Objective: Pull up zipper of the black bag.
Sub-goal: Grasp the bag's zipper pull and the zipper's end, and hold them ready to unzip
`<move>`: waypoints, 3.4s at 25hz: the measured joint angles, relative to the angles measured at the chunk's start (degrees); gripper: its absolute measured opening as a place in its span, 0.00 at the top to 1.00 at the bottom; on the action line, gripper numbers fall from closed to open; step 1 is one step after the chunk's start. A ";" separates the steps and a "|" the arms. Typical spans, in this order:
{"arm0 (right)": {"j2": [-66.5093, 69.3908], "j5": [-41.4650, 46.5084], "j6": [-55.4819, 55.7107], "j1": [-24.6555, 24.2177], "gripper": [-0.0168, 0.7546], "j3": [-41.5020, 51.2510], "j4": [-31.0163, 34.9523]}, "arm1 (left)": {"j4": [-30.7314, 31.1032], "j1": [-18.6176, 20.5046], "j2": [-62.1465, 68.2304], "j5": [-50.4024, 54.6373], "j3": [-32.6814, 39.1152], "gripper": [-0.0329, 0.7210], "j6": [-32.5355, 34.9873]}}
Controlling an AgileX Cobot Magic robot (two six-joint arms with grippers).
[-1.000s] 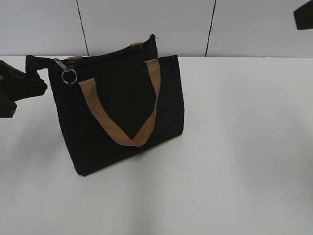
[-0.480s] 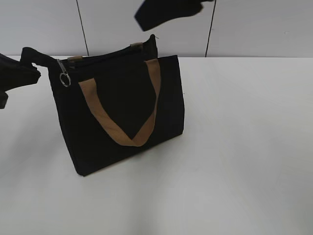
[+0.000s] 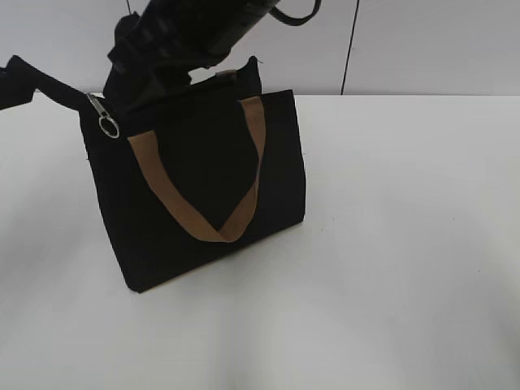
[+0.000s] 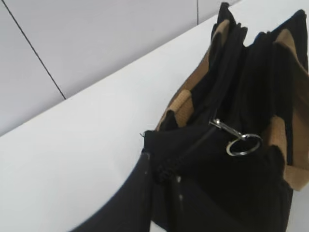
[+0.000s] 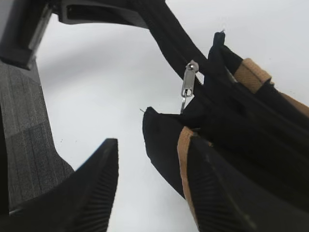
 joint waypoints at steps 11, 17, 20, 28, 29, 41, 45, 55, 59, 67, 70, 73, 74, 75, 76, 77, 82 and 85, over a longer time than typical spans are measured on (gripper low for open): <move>3.20 -7.72 0.56 4.09 0.61 -0.06 0.00 | 0.29 0.00 -3.69 -0.41 0.05 0.92 -0.22; 5.30 -9.10 -3.57 4.24 0.61 -0.06 -1.60 | 0.40 0.00 -3.69 -0.34 0.05 0.92 -0.27; 5.74 -11.30 -6.17 4.24 0.61 -0.06 -1.77 | 0.40 0.00 -3.69 -0.34 0.05 0.92 -0.27; 6.74 -15.04 -8.49 4.24 0.61 -0.06 -5.64 | 0.46 0.00 -3.69 -0.34 0.05 0.92 -0.39; 7.08 -15.04 -8.49 4.24 0.61 -0.06 -5.91 | 0.46 0.00 -3.69 -0.34 0.05 0.92 -0.46; 9.33 -16.67 -8.59 4.24 0.61 -0.06 -6.46 | 0.46 0.00 -3.69 -0.34 0.05 0.92 -0.50; 10.13 -16.54 -8.59 4.24 0.61 -0.06 -6.46 | 0.46 0.00 -3.69 -0.32 0.05 0.92 -0.50; 10.13 -16.67 -8.59 4.24 0.66 -0.06 -6.46 | 0.46 0.00 -3.69 -0.32 0.05 0.92 -0.50; 10.13 -16.67 -8.59 4.24 0.67 -0.06 -6.46 | 0.46 0.00 -3.69 -0.32 0.05 0.92 -0.50; 10.13 -16.74 -8.59 4.24 1.00 -0.06 -6.41 | 0.67 0.00 -3.69 -0.32 0.05 0.92 -0.50; 10.02 -16.21 -8.59 4.24 1.00 -0.06 -6.41 | 2.15 0.00 -3.69 -0.32 0.05 0.92 -0.50; 9.24 -15.39 -8.59 4.24 1.00 -0.06 -6.46 | 4.81 0.00 -3.69 -0.38 0.05 0.92 -0.52; 8.88 -15.03 -8.59 4.18 1.00 -0.06 -6.46 | 6.08 0.00 -3.69 -0.51 0.05 0.92 -0.57; 8.42 -14.61 -8.59 4.18 1.00 -0.06 -6.52 | 7.31 0.00 -3.69 -0.66 0.05 0.92 -0.71; 8.02 -14.16 -8.59 4.18 1.00 -0.06 -6.47 | 8.95 0.00 -3.69 -0.81 0.05 0.92 -0.99; 7.61 -13.45 -8.53 4.13 1.00 -0.06 -6.47 | 10.66 0.00 -3.69 -0.93 0.05 0.92 -1.24; 6.09 -10.30 -6.83 2.57 1.00 -0.06 -6.47 | 17.56 0.00 -3.69 -2.22 0.05 0.92 -5.06; 5.97 -9.94 -5.50 1.06 1.00 -0.06 -6.14 | 18.70 -0.05 -3.36 -1.97 0.16 0.92 -5.84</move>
